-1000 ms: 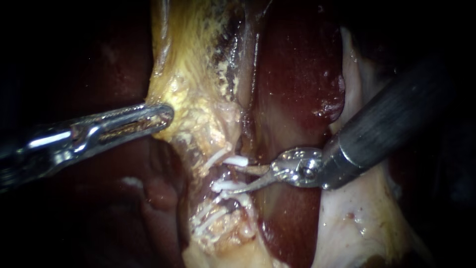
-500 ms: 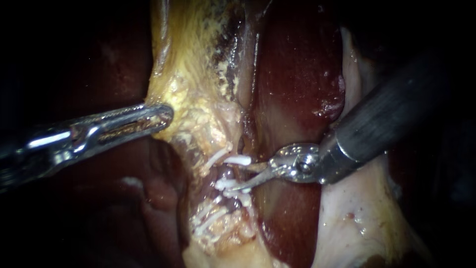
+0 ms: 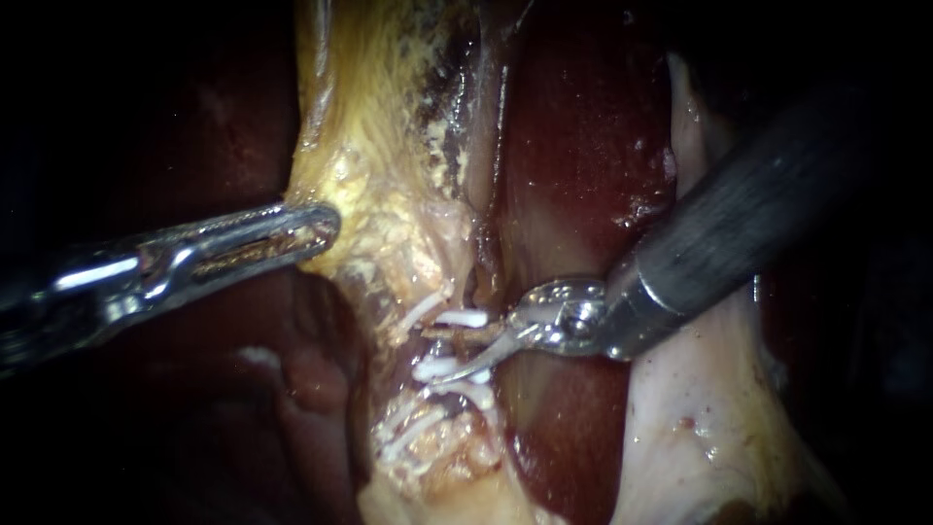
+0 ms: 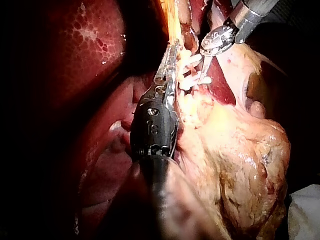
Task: Go to the cutting position right tube
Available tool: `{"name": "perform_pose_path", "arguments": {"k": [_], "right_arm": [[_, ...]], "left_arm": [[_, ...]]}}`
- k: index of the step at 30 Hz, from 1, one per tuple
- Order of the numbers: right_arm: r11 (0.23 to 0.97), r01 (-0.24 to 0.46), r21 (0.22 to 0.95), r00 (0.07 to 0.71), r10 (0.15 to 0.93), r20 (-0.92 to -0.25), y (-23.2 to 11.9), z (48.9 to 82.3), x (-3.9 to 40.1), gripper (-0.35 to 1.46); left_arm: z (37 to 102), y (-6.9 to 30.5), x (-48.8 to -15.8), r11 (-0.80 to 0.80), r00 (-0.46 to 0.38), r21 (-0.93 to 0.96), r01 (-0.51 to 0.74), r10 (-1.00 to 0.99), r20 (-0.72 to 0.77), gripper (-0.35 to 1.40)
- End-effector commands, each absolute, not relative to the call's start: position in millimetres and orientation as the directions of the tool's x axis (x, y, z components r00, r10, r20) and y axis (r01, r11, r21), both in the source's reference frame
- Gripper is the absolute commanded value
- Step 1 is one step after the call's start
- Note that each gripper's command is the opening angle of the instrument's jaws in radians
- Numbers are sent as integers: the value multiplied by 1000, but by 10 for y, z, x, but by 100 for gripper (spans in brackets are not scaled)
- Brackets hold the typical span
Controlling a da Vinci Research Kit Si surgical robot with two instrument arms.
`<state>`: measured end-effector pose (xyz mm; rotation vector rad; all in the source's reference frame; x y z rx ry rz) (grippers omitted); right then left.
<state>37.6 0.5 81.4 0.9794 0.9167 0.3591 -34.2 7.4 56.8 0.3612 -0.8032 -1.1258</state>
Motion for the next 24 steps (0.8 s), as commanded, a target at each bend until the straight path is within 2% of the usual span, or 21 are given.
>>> {"name": "perform_pose_path", "arguments": {"k": [1, 9, 24], "right_arm": [[527, 120, 841, 585, 647, -489, 5, 813, 376, 101], [488, 89, 868, 586, 679, -442, 3, 815, 376, 96], [481, 84, 873, 588, 684, -433, 2, 816, 373, 90]], "left_arm": [[569, 74, -343, 412, 196, 630, 658, -902, 385, -35], [569, 74, -343, 412, 195, 630, 658, -902, 385, -35], [569, 74, -344, 412, 195, 630, 658, -902, 385, -35]]}}
